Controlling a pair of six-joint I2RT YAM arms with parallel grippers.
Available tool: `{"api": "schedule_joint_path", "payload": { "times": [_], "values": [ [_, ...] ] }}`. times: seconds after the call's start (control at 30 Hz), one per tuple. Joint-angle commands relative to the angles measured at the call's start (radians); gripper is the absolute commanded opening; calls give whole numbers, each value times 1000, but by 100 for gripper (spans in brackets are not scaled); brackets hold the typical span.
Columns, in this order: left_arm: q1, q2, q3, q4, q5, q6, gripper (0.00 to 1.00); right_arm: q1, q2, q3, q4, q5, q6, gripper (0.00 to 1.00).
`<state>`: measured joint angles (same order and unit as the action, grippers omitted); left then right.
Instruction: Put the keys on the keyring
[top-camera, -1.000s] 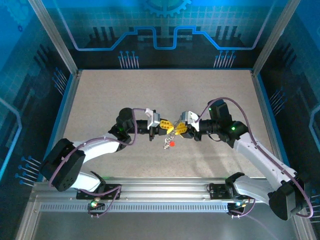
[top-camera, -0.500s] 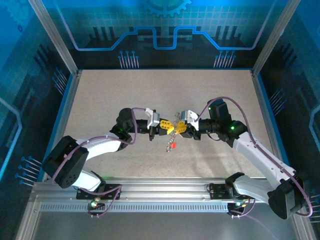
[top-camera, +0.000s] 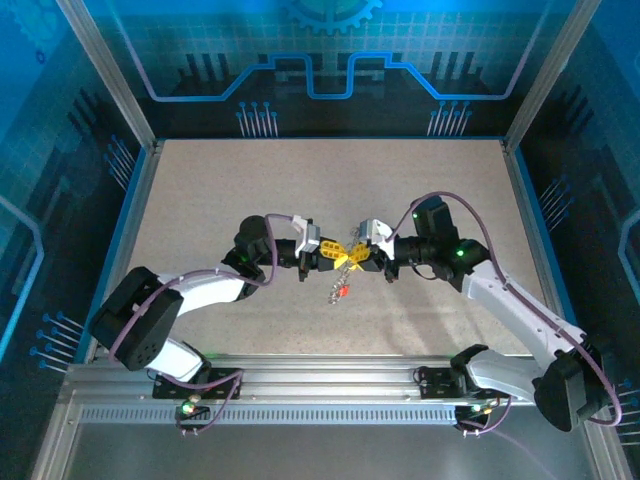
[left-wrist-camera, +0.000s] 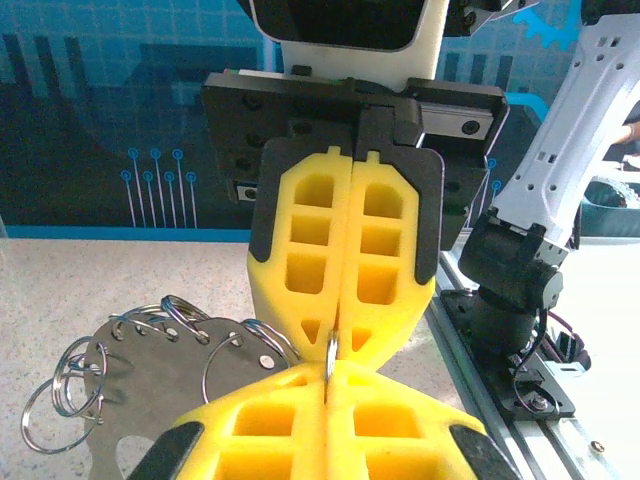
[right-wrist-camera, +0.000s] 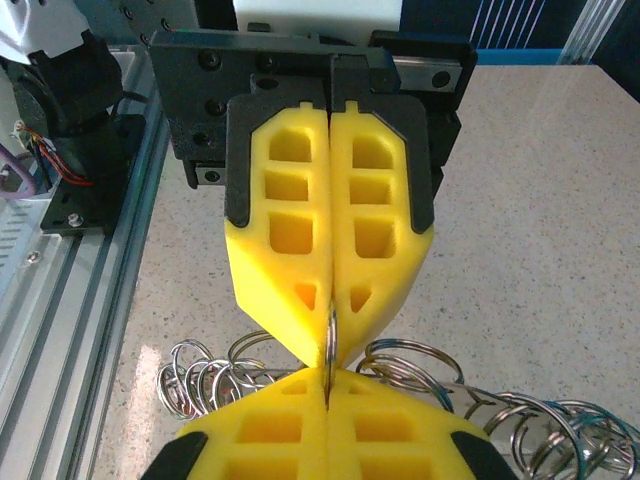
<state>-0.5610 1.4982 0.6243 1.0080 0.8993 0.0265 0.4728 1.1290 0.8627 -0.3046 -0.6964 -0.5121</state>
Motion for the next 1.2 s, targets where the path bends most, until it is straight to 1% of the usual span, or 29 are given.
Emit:
{"api": "schedule_joint_path", "payload": {
  "times": [0.0, 0.1, 0.17, 0.23, 0.3, 0.37, 0.47, 0.63, 0.7, 0.87, 1.03, 1.17],
  "values": [
    [-7, 3, 8, 99, 0, -21, 11, 39, 13, 10, 5, -1, -23, 0],
    [8, -24, -7, 41, -13, 15, 12, 40, 17, 56, -78, 42, -77, 0],
    [10, -52, 2, -71, -25, 67, 12, 42, 23, 76, -127, 69, -104, 0],
    [11, -76, 41, -237, -22, 123, 12, 55, 25, 87, -154, 106, -122, 0],
    [9, -84, 72, -362, -15, 165, 13, 65, 32, 95, -166, 131, -131, 0],
    [9, -90, 84, -427, -17, 197, 13, 72, 42, 106, -183, 153, -142, 0],
    [9, -106, 96, -523, -28, 255, 19, 84, 52, 123, -207, 185, -159, 0],
    [10, -129, 162, -778, -37, 386, 20, 91, 54, 123, -213, 201, -166, 0],
    [9, -131, 185, -852, -45, 420, 21, 92, 57, 124, -213, 196, -166, 0],
    [6, -127, 197, -884, -59, 439, 22, 95, 56, 123, -209, 192, -163, 0],
    [-15, -113, 221, -935, -91, 477, 21, 102, 62, 127, -218, 192, -168, 0],
    [-25, -105, 233, -942, -100, 480, 22, 124, 82, 141, -243, 228, -185, 0]
  ]
}}
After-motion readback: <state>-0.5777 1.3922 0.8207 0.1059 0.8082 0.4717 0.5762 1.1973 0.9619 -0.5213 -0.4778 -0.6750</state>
